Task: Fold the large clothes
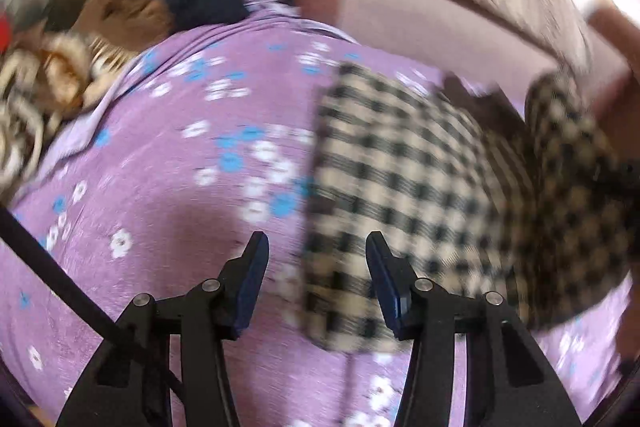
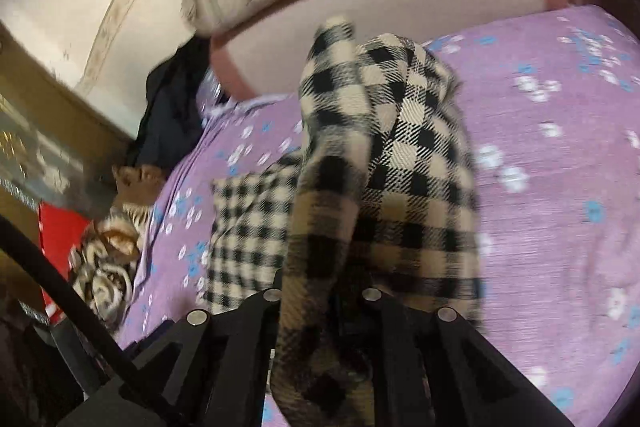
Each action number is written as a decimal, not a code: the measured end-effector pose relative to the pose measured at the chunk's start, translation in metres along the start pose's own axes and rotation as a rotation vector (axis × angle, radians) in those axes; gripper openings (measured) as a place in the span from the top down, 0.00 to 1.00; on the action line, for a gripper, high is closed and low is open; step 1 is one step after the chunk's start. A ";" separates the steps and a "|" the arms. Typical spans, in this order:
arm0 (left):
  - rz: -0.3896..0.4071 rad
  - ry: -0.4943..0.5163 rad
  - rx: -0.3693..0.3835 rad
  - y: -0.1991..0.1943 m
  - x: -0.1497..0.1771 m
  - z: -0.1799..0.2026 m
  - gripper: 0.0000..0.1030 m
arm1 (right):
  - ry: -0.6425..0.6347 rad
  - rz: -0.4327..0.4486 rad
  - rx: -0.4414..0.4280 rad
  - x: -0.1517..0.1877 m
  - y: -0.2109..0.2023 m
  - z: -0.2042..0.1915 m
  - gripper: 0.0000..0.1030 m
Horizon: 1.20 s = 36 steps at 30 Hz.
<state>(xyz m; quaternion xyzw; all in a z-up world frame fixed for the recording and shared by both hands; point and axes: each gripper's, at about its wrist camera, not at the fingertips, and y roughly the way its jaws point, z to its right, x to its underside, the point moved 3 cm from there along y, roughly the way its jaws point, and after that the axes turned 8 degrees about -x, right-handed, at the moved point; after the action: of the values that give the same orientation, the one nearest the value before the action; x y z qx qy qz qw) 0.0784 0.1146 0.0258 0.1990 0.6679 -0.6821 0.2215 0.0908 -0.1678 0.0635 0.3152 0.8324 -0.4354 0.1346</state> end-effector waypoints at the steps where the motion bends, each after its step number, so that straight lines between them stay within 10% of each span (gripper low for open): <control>1: 0.000 -0.050 0.017 0.003 -0.005 -0.014 0.52 | -0.009 -0.019 0.006 0.002 0.013 -0.008 0.91; 15: 0.059 -0.141 0.069 0.017 -0.033 -0.031 0.52 | -0.067 -0.230 -0.055 0.032 0.126 -0.055 0.85; 20: 0.047 -0.141 0.162 0.017 -0.033 -0.017 0.44 | -0.003 -0.183 -0.250 0.017 0.093 -0.049 0.61; 36: 0.146 0.125 0.323 -0.023 -0.021 0.101 0.24 | -0.007 0.015 -0.072 0.013 0.011 0.019 0.61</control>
<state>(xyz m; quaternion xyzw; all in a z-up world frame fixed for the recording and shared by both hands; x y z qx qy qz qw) 0.0854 0.0142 0.0596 0.3218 0.5459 -0.7489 0.1938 0.0867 -0.1733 0.0388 0.3150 0.8446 -0.4053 0.1519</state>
